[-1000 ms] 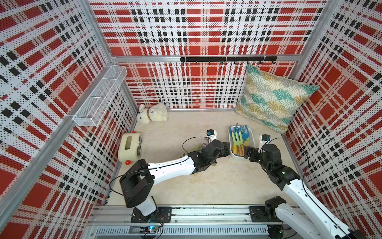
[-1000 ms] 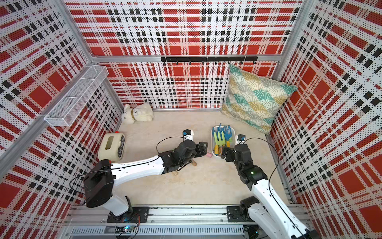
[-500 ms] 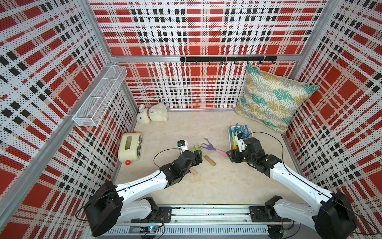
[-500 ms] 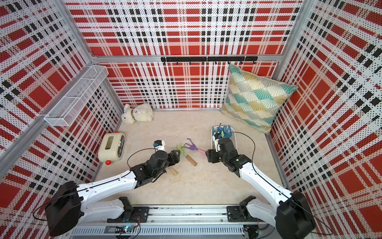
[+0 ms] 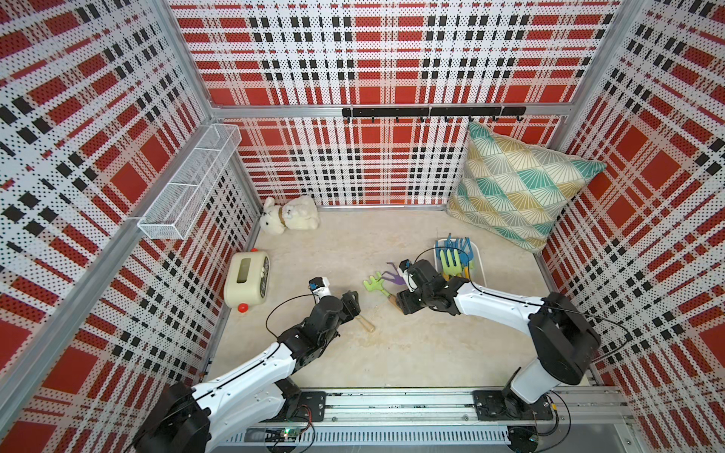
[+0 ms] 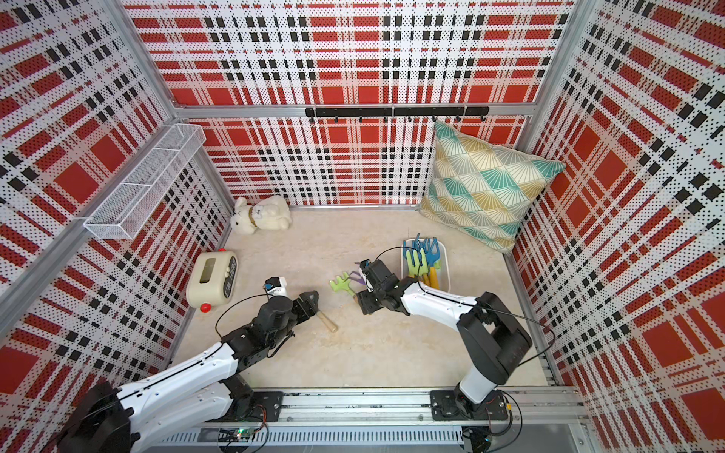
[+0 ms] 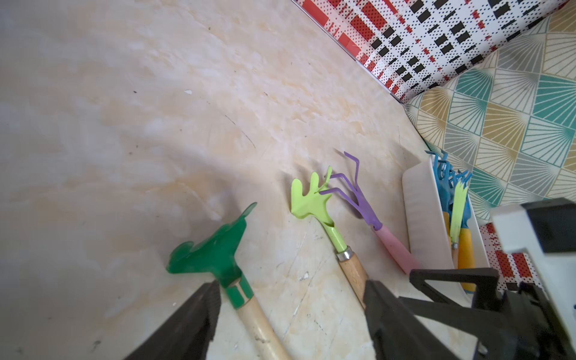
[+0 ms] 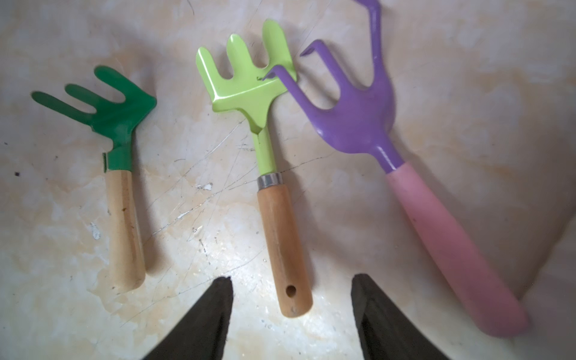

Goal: Put the rake into the storage box
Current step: Pick up the rake at the center of the board.

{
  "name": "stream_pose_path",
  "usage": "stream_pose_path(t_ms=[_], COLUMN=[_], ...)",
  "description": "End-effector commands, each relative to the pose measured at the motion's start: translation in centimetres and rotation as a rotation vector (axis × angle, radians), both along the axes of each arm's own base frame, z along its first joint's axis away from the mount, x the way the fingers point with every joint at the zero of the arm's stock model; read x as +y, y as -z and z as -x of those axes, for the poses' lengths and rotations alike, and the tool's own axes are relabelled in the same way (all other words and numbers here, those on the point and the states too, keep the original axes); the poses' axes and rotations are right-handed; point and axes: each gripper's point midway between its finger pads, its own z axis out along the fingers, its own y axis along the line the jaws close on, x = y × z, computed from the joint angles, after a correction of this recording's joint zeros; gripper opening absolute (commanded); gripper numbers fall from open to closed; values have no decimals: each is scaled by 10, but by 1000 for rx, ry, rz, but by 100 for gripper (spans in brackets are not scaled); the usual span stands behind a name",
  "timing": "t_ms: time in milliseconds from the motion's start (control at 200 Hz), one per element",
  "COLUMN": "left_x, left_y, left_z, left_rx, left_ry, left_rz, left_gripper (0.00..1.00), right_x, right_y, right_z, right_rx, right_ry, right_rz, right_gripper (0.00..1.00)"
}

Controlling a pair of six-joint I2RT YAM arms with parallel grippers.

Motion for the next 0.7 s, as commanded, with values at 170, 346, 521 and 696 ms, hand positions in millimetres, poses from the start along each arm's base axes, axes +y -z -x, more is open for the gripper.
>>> stream_pose_path(t_ms=[170,346,521,696], left_x=[16,20,23,25], left_y=[7,11,8,2], left_z=[7,9,10,10], left_rx=[7,13,0,-7], left_ry=[-23,-29,-40,-45], left_rz=[14,22,35,39], left_gripper=[78,78,78,78], right_x=[3,9,13,18], right_y=[37,55,62,49], right_z=[-5,-1,6,17], right_rx=[12,36,51,57], right_ry=[2,-19,-37,-54], right_rz=[186,222,252,214], right_gripper=[67,61,45,25])
